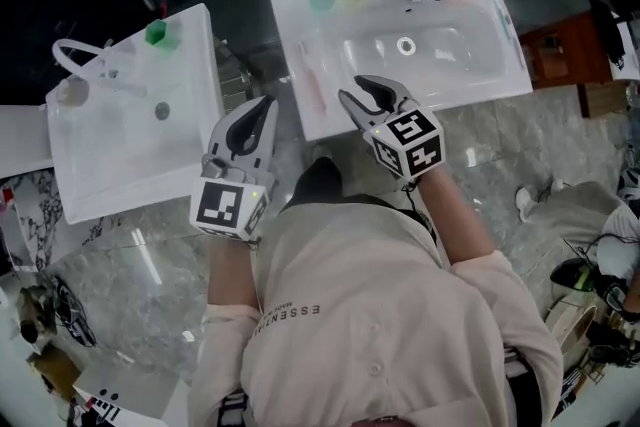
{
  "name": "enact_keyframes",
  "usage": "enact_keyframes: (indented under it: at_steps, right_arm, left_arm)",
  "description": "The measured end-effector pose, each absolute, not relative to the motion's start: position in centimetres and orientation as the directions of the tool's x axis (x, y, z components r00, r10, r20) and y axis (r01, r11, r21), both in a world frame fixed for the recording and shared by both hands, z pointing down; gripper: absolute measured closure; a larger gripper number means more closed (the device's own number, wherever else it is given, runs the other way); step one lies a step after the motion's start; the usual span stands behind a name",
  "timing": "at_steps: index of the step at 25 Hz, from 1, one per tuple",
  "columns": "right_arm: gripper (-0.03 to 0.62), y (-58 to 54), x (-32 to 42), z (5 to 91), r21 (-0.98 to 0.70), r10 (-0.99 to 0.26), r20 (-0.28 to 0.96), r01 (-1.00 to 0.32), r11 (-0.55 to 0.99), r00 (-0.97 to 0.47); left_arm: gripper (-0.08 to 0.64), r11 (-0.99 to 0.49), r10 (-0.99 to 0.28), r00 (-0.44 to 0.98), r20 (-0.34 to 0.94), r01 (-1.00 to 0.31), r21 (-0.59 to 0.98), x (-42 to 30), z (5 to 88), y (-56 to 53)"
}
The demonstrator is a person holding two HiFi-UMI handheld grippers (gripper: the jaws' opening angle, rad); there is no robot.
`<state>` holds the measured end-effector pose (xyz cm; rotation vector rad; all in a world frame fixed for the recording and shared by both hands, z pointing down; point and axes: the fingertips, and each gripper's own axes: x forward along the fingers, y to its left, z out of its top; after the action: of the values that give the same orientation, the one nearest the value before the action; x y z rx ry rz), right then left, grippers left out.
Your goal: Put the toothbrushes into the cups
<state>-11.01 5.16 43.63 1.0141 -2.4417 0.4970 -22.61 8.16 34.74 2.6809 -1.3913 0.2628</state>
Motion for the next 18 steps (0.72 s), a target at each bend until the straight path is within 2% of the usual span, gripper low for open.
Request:
enact_keyframes:
  at_steps: [6,12,18]
  right_arm:
    - [0.451,0.7,-14.3,48.8,-0.179,-0.459,0.638,-0.699,0.692,-0.618]
    - [0.451,-0.9,-17.4,53.8,-0.221,-0.303,0.765,-0.674,0.704,-0.568]
    - [0.451,-3.1,-18.6,56.7,-0.192,-0.262,0.834,-0.7,0.688,-0.485]
  left_arm:
    - [0.558,-0.538,-0.823,0.537,0.189,-0.842,0.047,-25.6,36.1,3.9]
    - [0.558,-0.495,-0.827,0.504,0.251,-0.863,0.101,-27.7,38.3,2.5]
    - [0.558,-0.461,-0.829,0.481,0.285,-0.876,0.14,-29.1,40.1,2.2]
